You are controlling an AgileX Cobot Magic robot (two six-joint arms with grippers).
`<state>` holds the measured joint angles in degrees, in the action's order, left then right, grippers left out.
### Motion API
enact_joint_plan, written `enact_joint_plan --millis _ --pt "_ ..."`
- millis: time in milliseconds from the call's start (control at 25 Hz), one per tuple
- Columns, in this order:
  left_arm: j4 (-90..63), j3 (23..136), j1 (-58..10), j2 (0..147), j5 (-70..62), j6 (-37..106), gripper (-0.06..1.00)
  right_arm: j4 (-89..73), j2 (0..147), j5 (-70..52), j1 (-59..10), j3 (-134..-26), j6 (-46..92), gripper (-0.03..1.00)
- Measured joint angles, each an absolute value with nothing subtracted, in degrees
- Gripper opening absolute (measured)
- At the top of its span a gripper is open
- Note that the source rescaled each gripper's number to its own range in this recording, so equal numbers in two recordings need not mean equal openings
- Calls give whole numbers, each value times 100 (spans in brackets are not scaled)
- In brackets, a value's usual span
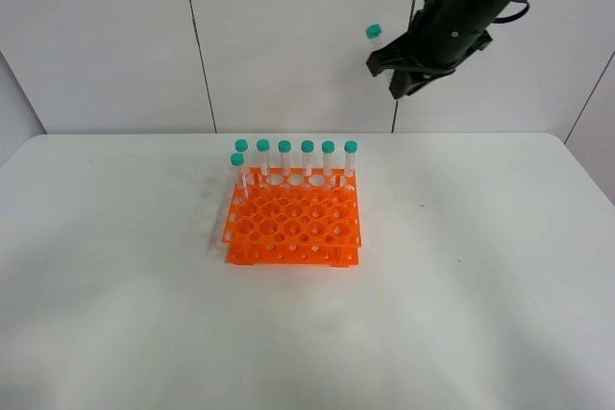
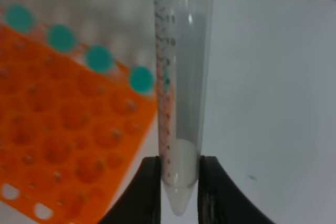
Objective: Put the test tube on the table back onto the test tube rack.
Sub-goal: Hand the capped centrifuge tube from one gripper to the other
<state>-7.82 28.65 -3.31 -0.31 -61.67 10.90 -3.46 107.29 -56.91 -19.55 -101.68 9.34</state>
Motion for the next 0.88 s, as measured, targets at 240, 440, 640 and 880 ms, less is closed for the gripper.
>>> enact_joint_plan --millis 240,440,640,880 --pt "-782 2865 -331 -31 -6167 1090 95 -341 10705 -5034 -3040 -10071 1184 22" --pt "-782 2865 -331 -31 -6167 1090 95 -367 10700 -3942 -3922 -9393 1396 22" --pt "-782 2865 -331 -31 -6167 1090 95 -464 10484 -2489 -4574 -8069 1547 22" --pt "-782 2865 -331 -31 -6167 1090 95 -596 9309 -571 -4882 -6038 1565 22"
